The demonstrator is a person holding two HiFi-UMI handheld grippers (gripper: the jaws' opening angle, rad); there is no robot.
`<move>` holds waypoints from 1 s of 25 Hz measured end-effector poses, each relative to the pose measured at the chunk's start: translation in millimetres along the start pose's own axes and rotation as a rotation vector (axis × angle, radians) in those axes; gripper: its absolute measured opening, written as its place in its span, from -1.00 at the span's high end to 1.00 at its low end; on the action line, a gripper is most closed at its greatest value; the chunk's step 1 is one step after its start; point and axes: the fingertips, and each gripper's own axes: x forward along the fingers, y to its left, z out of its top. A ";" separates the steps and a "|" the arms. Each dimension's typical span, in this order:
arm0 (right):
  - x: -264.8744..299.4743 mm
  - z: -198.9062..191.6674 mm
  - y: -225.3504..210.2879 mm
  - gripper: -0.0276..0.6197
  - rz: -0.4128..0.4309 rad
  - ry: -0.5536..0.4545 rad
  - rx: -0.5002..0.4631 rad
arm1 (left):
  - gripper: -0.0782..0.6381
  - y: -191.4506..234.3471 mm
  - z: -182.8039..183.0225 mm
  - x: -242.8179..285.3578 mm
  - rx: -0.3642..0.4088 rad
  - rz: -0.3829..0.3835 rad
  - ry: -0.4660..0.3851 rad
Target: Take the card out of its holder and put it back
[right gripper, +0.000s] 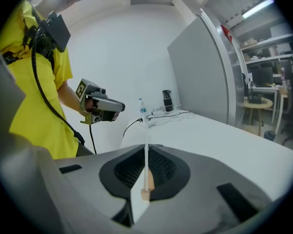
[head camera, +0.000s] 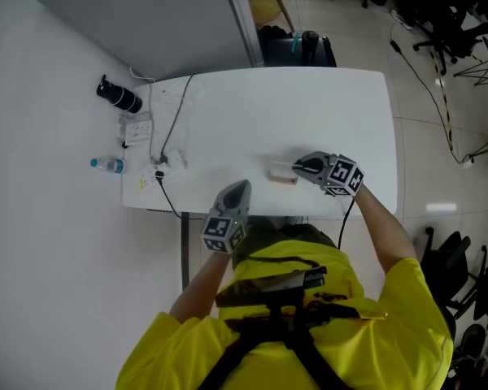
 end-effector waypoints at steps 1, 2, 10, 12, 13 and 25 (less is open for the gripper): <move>1.4 -2.4 0.7 0.85 -0.002 0.002 -0.005 | 0.78 -0.2 -0.4 0.2 0.000 0.001 0.002; 3.4 -5.1 1.3 0.85 -0.002 0.005 -0.010 | 0.78 -0.5 -0.7 0.4 -0.001 0.001 0.003; 27.6 -45.4 -3.4 0.84 -0.034 0.039 0.010 | 0.78 -2.4 1.6 4.5 0.015 -0.007 0.019; 28.0 -48.2 -4.6 0.81 -0.042 0.023 0.037 | 0.78 -1.1 3.8 5.4 0.020 -0.007 0.023; 27.5 -48.3 -5.9 0.72 -0.046 0.019 0.044 | 0.78 -0.2 6.2 6.7 0.023 -0.008 0.022; -77.4 78.0 -4.8 0.57 -0.388 -0.342 0.150 | 0.78 6.4 24.3 20.2 0.024 -0.035 -0.006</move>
